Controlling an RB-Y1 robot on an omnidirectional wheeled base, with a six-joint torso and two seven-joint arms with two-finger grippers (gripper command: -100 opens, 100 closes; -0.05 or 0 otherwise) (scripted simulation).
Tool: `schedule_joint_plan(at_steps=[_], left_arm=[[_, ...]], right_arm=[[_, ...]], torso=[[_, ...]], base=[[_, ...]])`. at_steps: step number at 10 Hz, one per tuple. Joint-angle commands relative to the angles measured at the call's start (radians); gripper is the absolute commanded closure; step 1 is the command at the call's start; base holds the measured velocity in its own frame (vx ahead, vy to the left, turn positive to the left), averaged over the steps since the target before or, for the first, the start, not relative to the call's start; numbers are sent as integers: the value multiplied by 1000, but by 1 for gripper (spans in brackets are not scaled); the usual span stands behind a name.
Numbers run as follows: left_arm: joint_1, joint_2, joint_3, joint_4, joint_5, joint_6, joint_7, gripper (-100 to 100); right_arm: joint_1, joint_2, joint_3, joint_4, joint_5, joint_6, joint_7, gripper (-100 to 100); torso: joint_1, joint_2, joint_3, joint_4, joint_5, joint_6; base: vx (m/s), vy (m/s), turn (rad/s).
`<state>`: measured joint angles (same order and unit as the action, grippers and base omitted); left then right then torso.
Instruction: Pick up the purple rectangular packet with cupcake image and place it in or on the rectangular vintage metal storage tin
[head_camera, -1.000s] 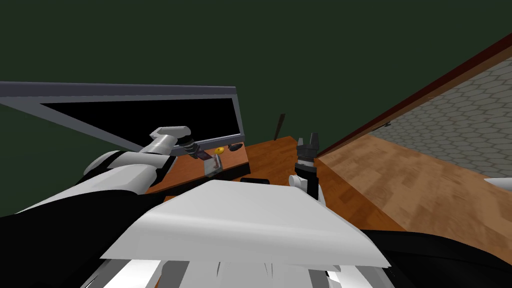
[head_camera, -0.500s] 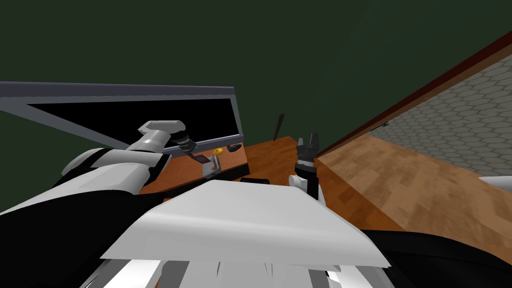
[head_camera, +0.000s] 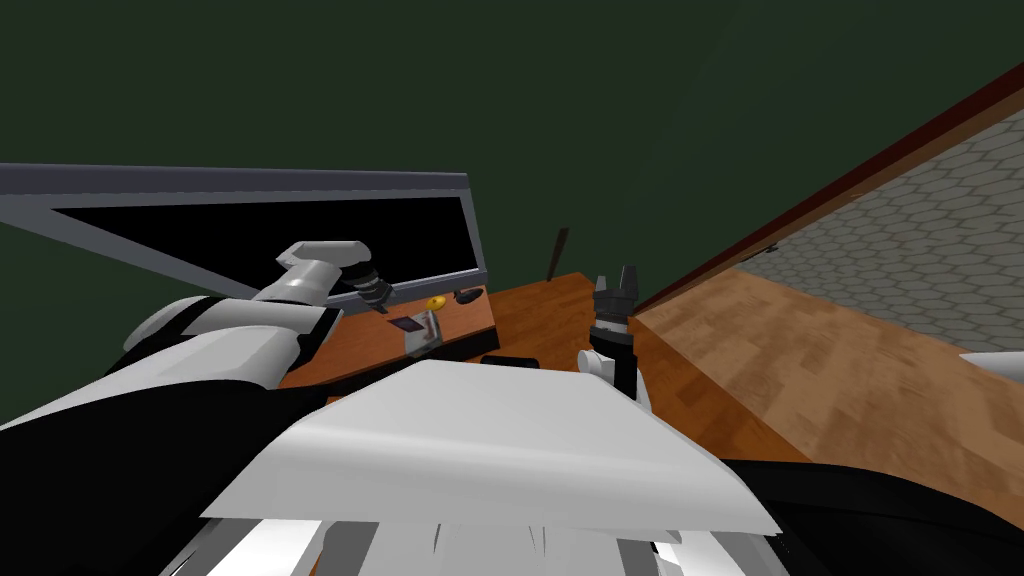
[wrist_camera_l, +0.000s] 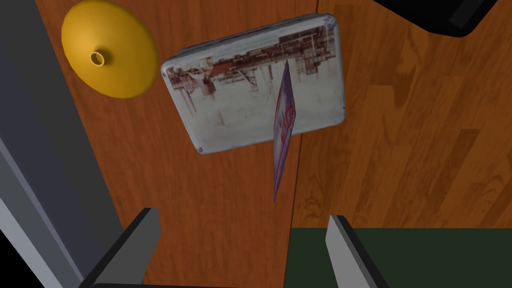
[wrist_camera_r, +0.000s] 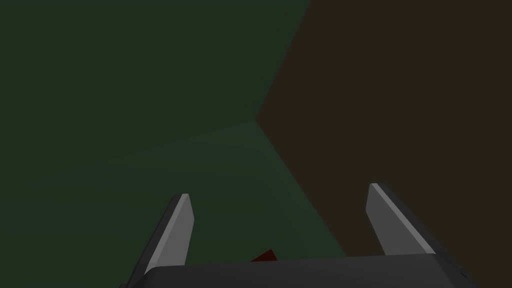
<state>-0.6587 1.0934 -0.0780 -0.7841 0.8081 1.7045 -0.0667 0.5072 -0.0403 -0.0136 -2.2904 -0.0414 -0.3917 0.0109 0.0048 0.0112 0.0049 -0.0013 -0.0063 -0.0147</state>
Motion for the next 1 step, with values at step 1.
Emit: schedule_joint_plan(at_steps=[1], left_arm=[[0, 0, 0, 0, 0, 0, 0, 0]], right_arm=[[0, 0, 0, 0, 0, 0, 0, 0]], torso=[[0, 0, 0, 0, 0, 0]], base=[[0, 0, 0]])
